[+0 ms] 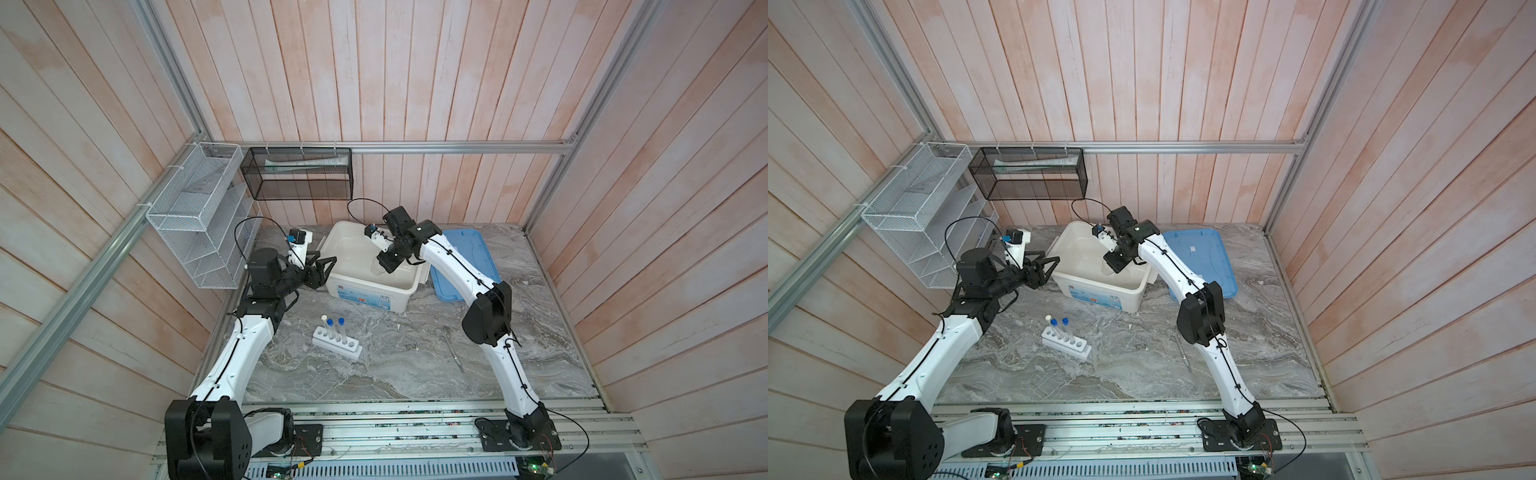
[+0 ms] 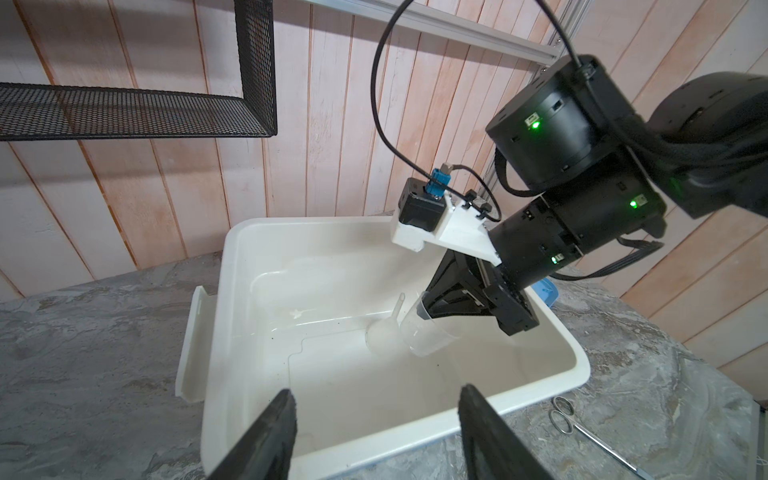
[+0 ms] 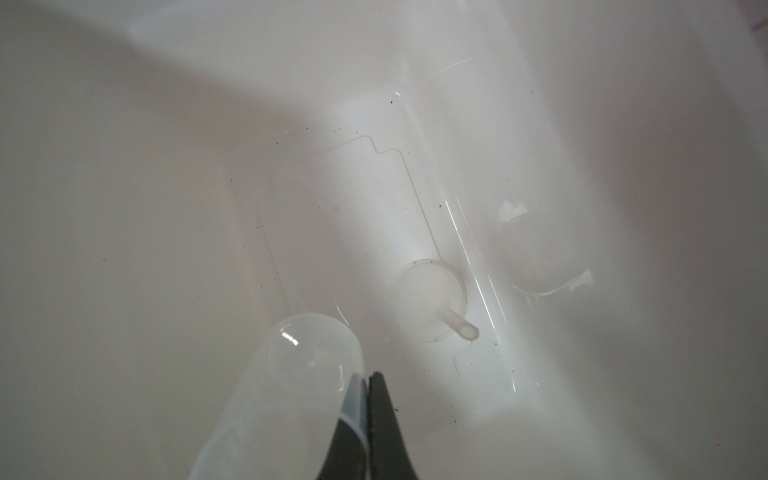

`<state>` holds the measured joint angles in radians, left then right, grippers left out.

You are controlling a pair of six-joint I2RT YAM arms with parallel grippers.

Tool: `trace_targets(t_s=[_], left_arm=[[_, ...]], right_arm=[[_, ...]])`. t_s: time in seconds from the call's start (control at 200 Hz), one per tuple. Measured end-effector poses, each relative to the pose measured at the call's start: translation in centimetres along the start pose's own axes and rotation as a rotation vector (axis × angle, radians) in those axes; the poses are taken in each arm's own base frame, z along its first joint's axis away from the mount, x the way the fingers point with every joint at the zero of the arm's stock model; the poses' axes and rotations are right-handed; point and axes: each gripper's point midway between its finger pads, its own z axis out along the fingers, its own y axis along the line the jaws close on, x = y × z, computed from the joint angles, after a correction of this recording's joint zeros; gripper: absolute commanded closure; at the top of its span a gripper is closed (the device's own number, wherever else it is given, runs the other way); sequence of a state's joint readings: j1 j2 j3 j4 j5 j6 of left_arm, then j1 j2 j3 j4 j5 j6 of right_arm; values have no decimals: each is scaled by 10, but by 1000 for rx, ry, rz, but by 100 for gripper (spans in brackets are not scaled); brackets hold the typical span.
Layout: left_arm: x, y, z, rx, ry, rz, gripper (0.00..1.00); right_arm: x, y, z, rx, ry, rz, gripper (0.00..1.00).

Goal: Organize the chemistry lab equipment
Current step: 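Carry the beaker with the right gripper and lower it into the bin, then open the right gripper to release the beaker inside the white bin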

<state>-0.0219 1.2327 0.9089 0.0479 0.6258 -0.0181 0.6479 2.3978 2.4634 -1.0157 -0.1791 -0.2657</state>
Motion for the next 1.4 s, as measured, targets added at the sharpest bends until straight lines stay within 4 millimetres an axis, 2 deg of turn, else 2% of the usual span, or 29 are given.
trace_targets(t_s=[0.2,0.505,0.795,1.145,1.4], left_arm=[[7,2,4,3,20,-14,36],[7,2,4,4,20,-14,36],[7,0,5,9,21,-9,36],[6,0,4,8,19,-4,36],[6,0,4,5,19,-4,36]], right_arm=[[4,-1,4,0,13,-9,99],[23,-4,28,2,78,-3,99],[27,-6,31,16,93,-5,99],[49,-13,58,36,164,4,99],[53,-16,61,49,177,3,95]])
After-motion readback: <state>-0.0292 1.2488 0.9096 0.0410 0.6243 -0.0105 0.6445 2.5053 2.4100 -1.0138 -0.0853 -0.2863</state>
